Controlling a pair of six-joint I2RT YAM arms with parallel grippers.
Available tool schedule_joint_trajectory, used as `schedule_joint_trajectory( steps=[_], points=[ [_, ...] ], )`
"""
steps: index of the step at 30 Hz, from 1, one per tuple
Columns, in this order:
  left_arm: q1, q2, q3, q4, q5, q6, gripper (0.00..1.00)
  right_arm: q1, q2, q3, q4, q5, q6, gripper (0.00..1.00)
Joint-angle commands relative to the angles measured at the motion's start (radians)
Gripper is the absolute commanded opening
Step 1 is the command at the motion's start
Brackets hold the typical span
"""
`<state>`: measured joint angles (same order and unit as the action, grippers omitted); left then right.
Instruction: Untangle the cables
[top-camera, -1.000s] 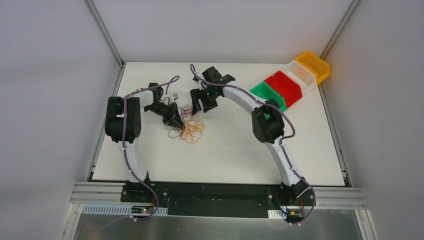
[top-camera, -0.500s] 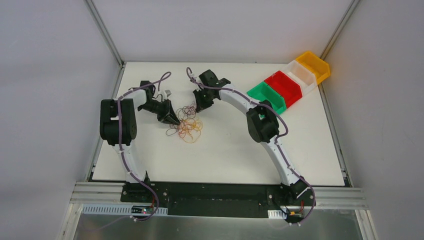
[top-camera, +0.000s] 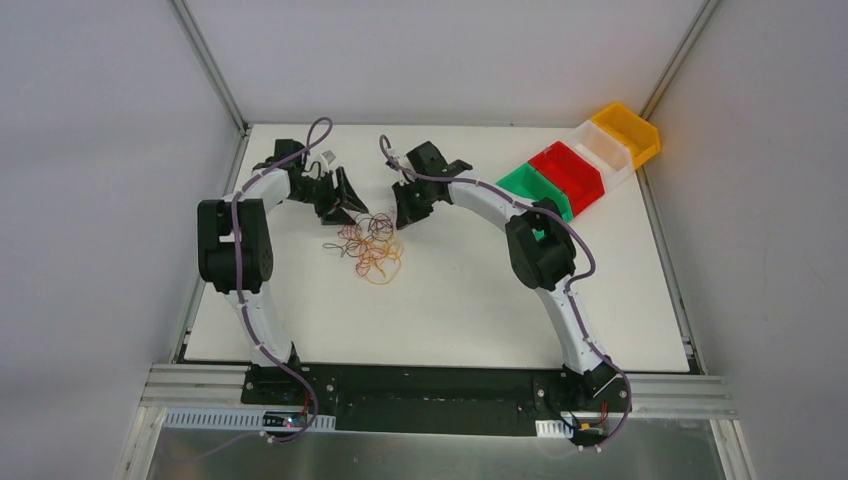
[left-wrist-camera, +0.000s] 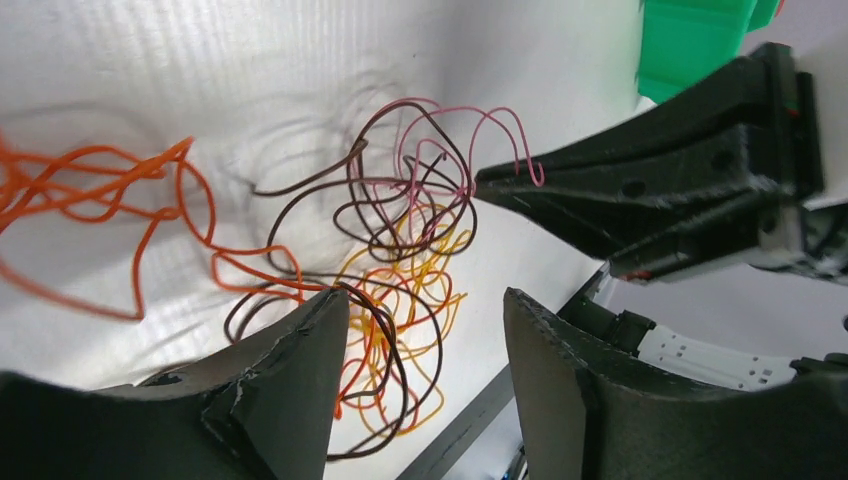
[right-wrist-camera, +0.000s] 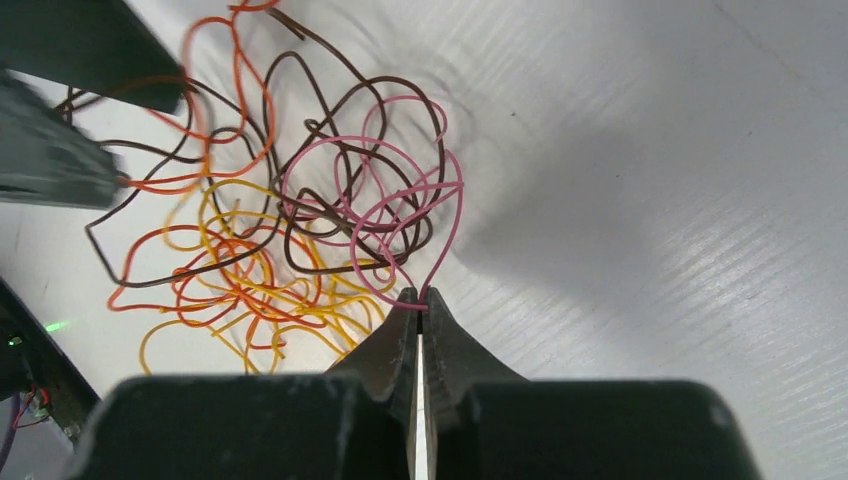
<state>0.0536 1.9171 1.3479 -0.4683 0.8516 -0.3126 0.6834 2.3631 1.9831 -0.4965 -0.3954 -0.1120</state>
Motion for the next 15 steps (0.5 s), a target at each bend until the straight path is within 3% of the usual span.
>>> schedule_joint_trajectory(
  steps=[1,8,12,15],
  points=[
    [-0.080,0.055,0.032,0.055,0.011,-0.062,0.60,0.004,-0.088,-0.010,0.026,-0.048,0.009,0.00],
    [-0.114,0.131,0.023,0.080,-0.027,-0.080,0.50,-0.001,-0.124,-0.022,0.016,-0.052,0.023,0.00],
    [-0.103,0.143,0.009,0.064,-0.086,-0.078,0.12,-0.031,-0.188,-0.027,-0.019,-0.028,0.039,0.00],
    [-0.072,0.133,-0.023,0.031,-0.110,-0.058,0.02,-0.085,-0.289,-0.055,-0.039,0.005,0.060,0.00]
  ],
)
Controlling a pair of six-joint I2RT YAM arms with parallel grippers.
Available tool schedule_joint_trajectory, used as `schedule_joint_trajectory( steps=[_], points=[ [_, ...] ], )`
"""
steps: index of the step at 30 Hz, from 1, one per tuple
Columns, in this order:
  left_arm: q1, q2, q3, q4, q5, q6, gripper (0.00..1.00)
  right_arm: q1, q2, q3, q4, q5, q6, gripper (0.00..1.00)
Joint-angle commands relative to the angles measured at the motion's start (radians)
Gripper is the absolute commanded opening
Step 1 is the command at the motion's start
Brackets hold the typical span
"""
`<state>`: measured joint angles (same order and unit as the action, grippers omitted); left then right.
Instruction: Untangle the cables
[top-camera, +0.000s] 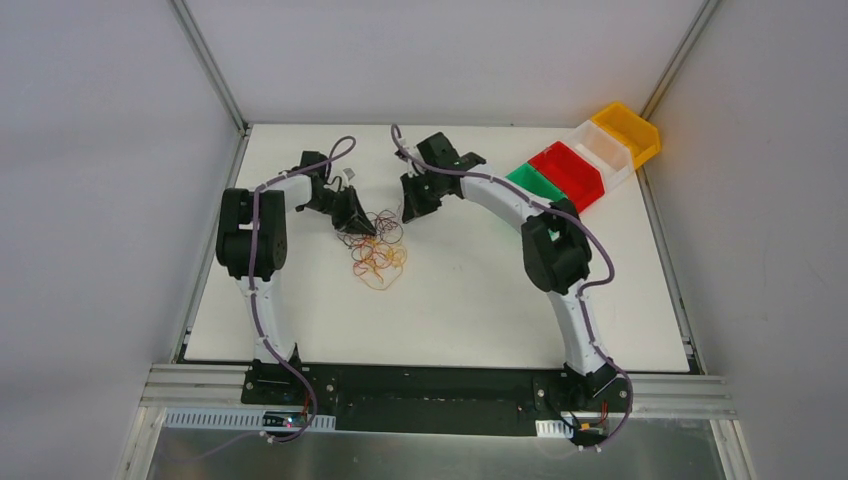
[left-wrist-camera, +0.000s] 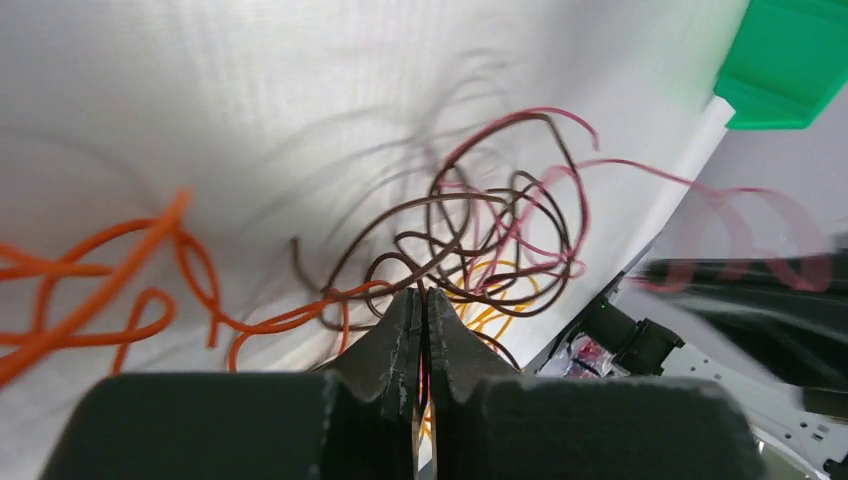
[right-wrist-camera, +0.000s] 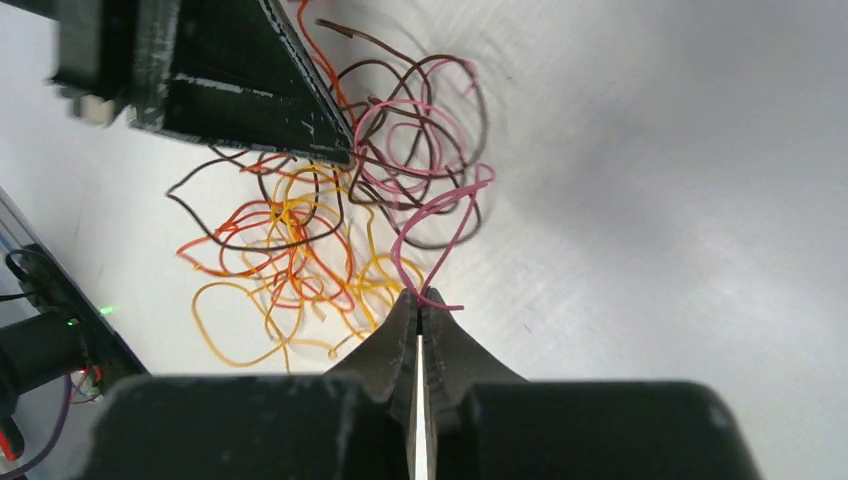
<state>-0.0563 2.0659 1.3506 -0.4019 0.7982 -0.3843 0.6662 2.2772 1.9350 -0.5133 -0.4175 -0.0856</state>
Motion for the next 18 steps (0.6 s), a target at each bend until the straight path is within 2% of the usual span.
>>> schedule_joint_trajectory(
  steps=[1,12,16,17,18],
  points=[
    [0.049,-0.018,-0.035,-0.047,-0.068,0.020,0.00,-0.091,-0.235,-0.018,-0.028,0.037,0.043,0.00],
    [0.217,-0.033,-0.109,-0.096,-0.128,0.035,0.00,-0.320,-0.497,0.025,-0.141,0.087,0.153,0.00],
    [0.217,-0.037,-0.058,-0.101,-0.024,0.089,0.00,-0.349,-0.526,0.056,-0.175,0.049,0.151,0.00],
    [0.214,-0.042,-0.036,-0.099,0.003,0.099,0.01,-0.350,-0.530,0.055,-0.181,0.031,0.148,0.00],
    [0.213,-0.049,-0.015,-0.097,0.032,0.107,0.15,-0.349,-0.531,0.055,-0.184,0.010,0.152,0.00]
  ],
)
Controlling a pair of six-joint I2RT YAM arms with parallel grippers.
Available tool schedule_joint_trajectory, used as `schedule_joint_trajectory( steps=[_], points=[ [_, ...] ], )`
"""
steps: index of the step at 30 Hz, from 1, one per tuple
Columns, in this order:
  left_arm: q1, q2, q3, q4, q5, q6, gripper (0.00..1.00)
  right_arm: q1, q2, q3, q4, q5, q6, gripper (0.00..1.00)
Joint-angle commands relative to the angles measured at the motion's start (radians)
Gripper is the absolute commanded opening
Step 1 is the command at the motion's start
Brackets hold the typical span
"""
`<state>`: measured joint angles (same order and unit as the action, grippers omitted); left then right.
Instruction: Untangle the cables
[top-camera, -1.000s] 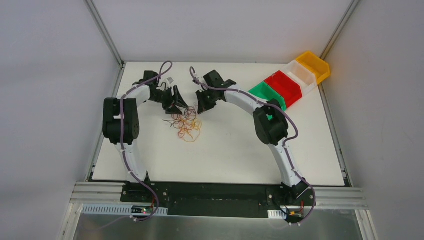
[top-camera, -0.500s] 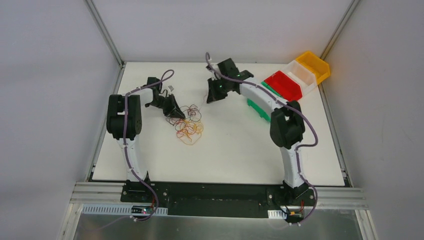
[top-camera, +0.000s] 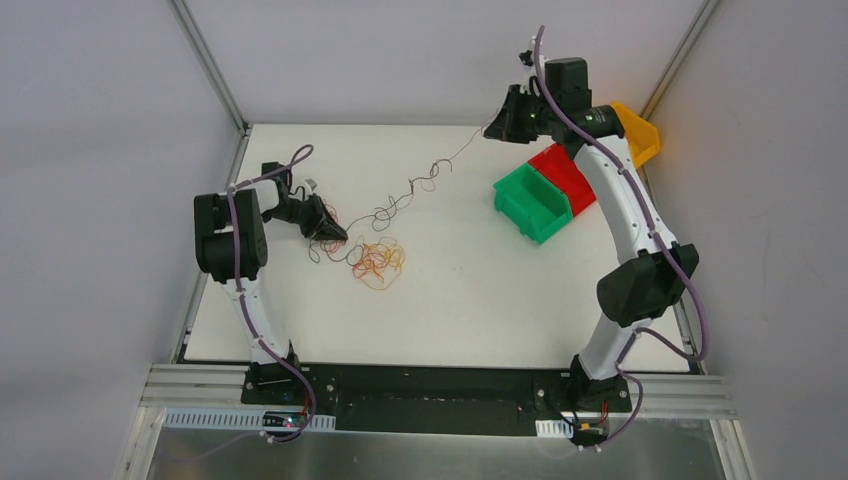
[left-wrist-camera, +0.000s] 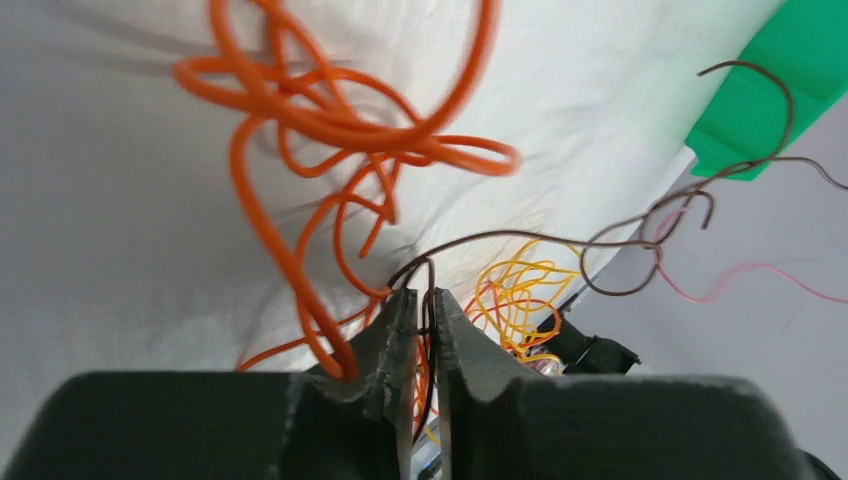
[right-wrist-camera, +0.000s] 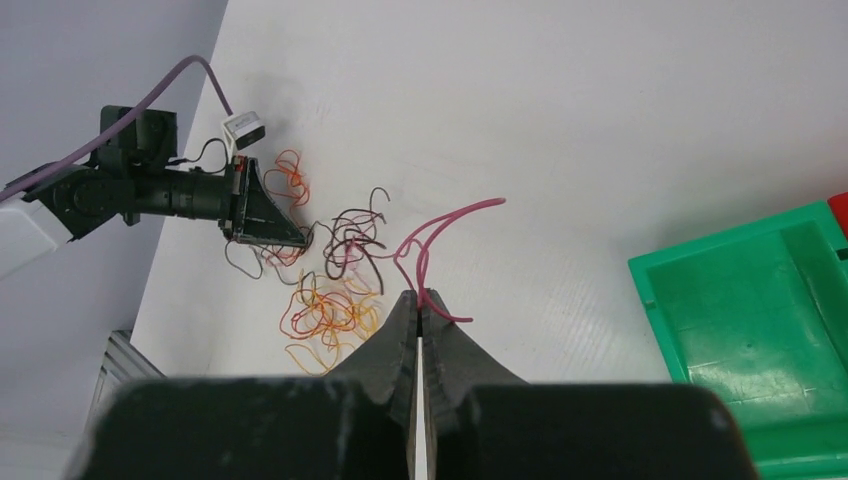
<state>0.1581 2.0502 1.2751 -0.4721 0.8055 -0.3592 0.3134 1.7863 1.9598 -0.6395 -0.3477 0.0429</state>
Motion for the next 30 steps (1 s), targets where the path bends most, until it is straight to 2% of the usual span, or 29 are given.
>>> schedule_joint_trajectory(
  steps=[1,3,5,6,7,9,10,15,18,19,20,21,23,24,27,30],
  points=[
    [-0.002,-0.039,0.084,-0.022,0.055,0.084,0.22,0.005,-0.042,0.030,-0.061,-0.079,0.026,0.00],
    [-0.003,-0.045,0.130,-0.020,0.073,0.081,0.24,0.009,-0.045,0.034,-0.067,-0.101,0.028,0.00],
    [-0.003,-0.046,0.167,-0.020,0.054,0.082,0.12,0.009,-0.050,0.047,-0.072,-0.117,0.024,0.00],
    [-0.002,-0.047,0.183,-0.020,0.058,0.091,0.10,0.009,-0.050,0.057,-0.078,-0.126,0.019,0.00],
    [-0.006,-0.047,0.209,-0.020,0.087,0.108,0.17,0.010,-0.049,0.070,-0.093,-0.144,0.008,0.00],
    [-0.020,-0.058,0.243,-0.020,0.137,0.139,0.40,0.011,-0.044,0.086,-0.119,-0.192,-0.007,0.00],
    [-0.034,-0.067,0.260,-0.018,0.154,0.163,0.47,0.014,-0.042,0.084,-0.130,-0.209,-0.014,0.00],
    [-0.144,-0.106,0.300,0.073,0.203,0.260,0.63,0.037,-0.049,0.064,-0.142,-0.260,-0.031,0.00],
    [-0.207,-0.123,0.278,0.209,0.254,0.260,0.70,0.058,-0.051,0.092,-0.157,-0.282,-0.036,0.00],
    [-0.224,-0.137,0.253,0.274,0.267,0.253,0.77,0.067,-0.051,0.106,-0.166,-0.288,-0.036,0.00],
    [-0.237,-0.158,0.211,0.377,0.279,0.229,0.84,0.077,-0.051,0.123,-0.176,-0.294,-0.036,0.00],
    [-0.245,-0.180,0.154,0.524,0.290,0.180,0.95,0.088,-0.051,0.137,-0.189,-0.302,-0.036,0.00],
    [-0.257,-0.217,0.038,0.800,0.310,0.052,0.99,0.113,-0.054,0.163,-0.208,-0.314,-0.035,0.00],
    [-0.267,-0.217,0.019,0.851,0.326,0.006,0.99,0.127,-0.057,0.170,-0.217,-0.316,-0.036,0.00],
    [-0.303,-0.179,0.065,0.786,0.344,-0.139,0.99,0.168,-0.074,0.166,-0.223,-0.290,-0.074,0.00],
    [-0.352,-0.196,0.032,0.792,0.313,-0.263,0.99,0.200,-0.081,0.160,-0.221,-0.266,-0.074,0.00]
  ],
)
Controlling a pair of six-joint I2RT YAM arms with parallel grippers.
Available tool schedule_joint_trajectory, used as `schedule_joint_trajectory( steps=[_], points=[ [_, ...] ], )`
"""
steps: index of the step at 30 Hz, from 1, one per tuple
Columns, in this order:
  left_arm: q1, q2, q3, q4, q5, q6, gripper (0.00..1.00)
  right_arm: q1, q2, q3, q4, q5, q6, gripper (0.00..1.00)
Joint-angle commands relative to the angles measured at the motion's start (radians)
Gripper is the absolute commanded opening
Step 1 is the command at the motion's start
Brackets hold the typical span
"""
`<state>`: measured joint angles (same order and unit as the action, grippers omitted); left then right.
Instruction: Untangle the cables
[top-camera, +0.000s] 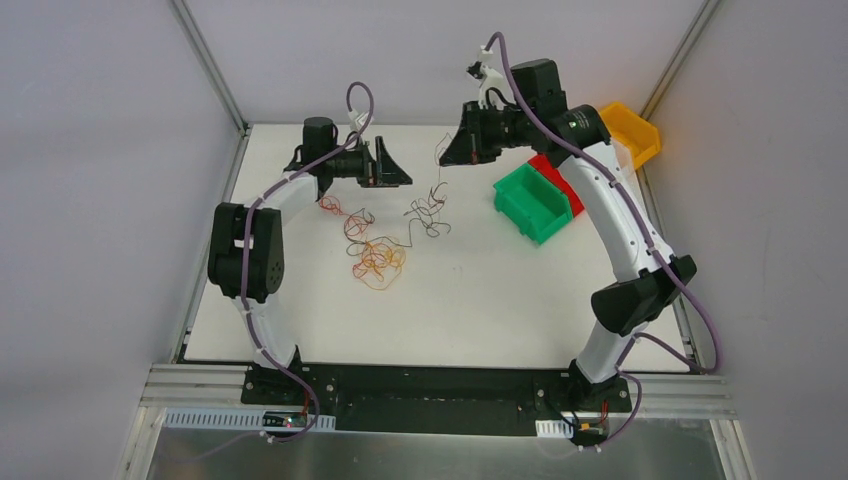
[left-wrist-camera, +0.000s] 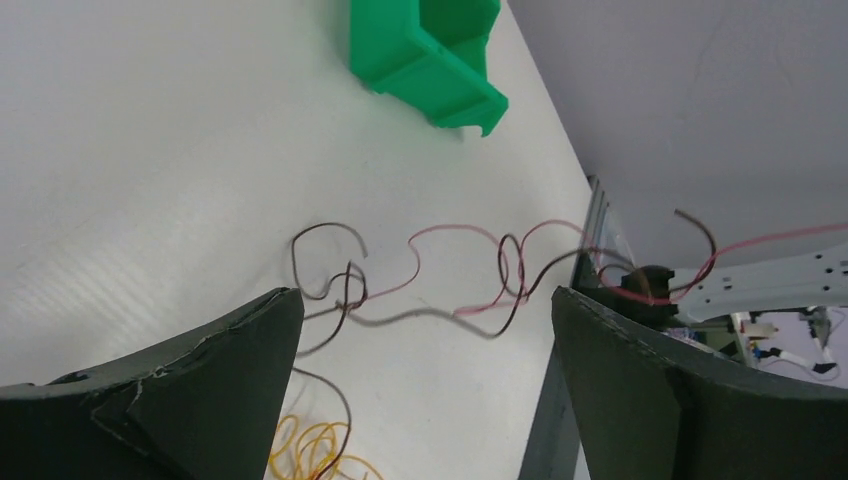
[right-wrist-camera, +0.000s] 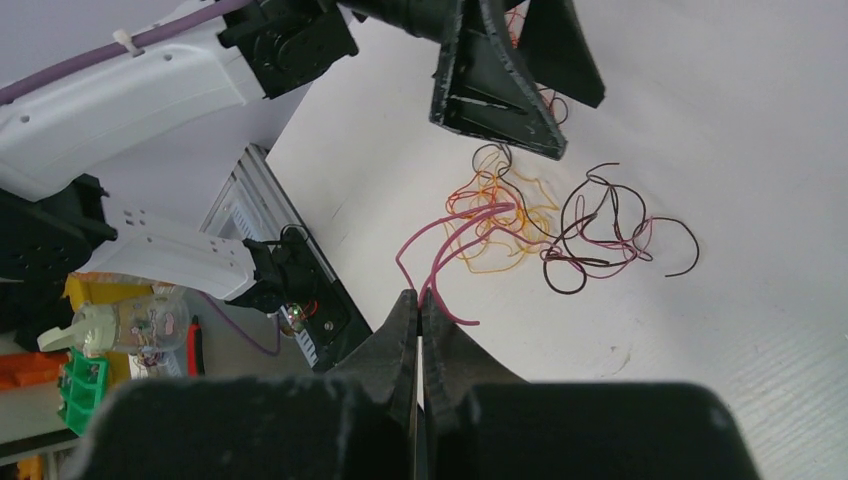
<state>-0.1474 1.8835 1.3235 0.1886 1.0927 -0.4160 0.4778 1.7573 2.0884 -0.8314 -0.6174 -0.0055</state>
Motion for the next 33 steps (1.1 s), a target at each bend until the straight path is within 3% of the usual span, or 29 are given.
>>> schedule_joint_trajectory(
  steps=[1,8,12,23,33],
  points=[
    [-0.060,-0.039,-0.032,0.132,0.016,-0.235,0.99,0.045,-0.053,0.032,-0.029,0.011,-0.025,0.00],
    [-0.086,-0.087,-0.193,0.255,0.023,-0.386,0.89,0.083,-0.037,0.056,-0.019,0.028,-0.015,0.00],
    [-0.081,-0.093,-0.266,0.418,0.055,-0.446,0.88,0.090,-0.038,0.064,-0.016,0.026,-0.003,0.00],
    [-0.078,-0.031,-0.299,0.530,0.088,-0.493,0.67,0.091,-0.045,0.089,-0.012,0.035,0.004,0.00],
    [-0.057,-0.088,-0.339,0.463,0.190,-0.250,0.56,0.088,-0.049,0.097,-0.010,0.027,0.004,0.00]
  ],
)
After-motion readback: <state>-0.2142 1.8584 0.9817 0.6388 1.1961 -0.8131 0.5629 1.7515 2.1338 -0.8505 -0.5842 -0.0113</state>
